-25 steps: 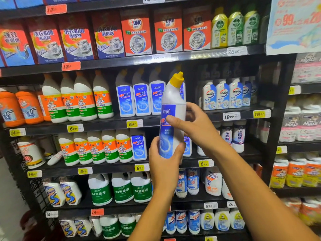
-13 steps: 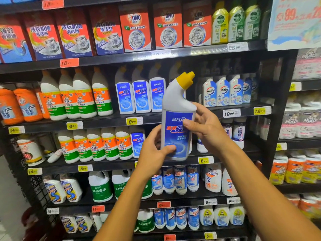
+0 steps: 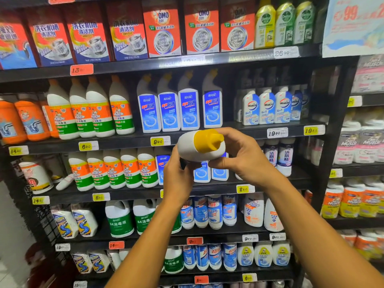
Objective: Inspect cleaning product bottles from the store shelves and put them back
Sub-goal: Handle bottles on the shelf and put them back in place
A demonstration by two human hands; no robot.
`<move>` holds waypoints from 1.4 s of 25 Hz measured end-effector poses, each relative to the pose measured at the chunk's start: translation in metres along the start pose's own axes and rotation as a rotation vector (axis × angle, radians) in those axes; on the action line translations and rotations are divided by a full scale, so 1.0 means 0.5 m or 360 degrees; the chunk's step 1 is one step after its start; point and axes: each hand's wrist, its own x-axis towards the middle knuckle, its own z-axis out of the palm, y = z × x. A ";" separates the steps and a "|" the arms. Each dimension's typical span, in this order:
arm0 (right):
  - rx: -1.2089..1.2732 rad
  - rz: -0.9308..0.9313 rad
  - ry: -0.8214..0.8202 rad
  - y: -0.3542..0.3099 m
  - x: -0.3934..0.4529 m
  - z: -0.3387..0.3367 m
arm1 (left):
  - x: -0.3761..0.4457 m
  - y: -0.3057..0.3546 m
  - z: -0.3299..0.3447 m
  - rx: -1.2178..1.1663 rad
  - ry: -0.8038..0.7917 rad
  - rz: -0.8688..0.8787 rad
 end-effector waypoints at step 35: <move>0.0429 0.0852 0.0628 0.013 0.071 0.006 | 0.013 0.156 -0.058 -0.0923 -0.0502 -0.0999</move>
